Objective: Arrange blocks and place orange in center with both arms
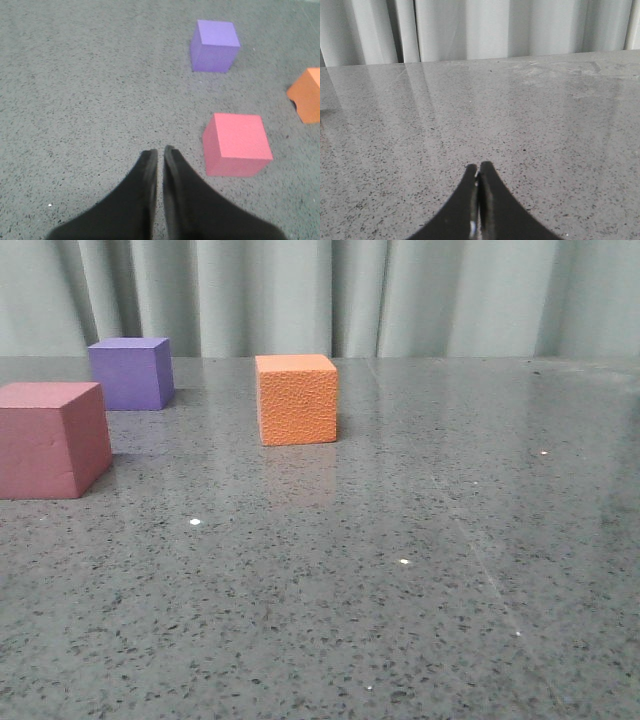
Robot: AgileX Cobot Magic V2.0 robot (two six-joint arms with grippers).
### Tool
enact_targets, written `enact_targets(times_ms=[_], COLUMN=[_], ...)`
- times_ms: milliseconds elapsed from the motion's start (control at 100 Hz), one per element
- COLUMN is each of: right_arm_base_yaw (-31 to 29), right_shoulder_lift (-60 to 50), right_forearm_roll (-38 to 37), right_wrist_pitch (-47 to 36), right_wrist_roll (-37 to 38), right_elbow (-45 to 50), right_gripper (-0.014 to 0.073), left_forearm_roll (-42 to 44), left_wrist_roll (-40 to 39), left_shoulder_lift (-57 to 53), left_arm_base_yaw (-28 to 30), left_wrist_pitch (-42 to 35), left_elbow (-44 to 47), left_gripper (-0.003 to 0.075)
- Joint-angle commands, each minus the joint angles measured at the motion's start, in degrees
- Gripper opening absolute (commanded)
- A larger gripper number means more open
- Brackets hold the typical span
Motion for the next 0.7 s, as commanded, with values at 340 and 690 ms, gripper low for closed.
enact_targets(times_ms=[340,690], right_arm_base_yaw=[-0.19,-0.19], right_shoulder_lift=[0.48,0.48], right_forearm_roll=[0.23,0.23], right_wrist_pitch=[-4.72,-4.72], right_wrist_roll=[-0.42,-0.42], right_elbow=[-0.80,-0.80], right_gripper=[-0.0067,-0.0067], left_forearm_roll=[-3.17,-13.14], left_wrist_roll=[5.14,8.45], left_shoulder_lift=[0.47,0.82], left_arm_base_yaw=[0.06,0.06], left_wrist_pitch=[-3.85,-9.51], left_elbow=[-2.03,-2.04], left_gripper=[0.0626,0.0537])
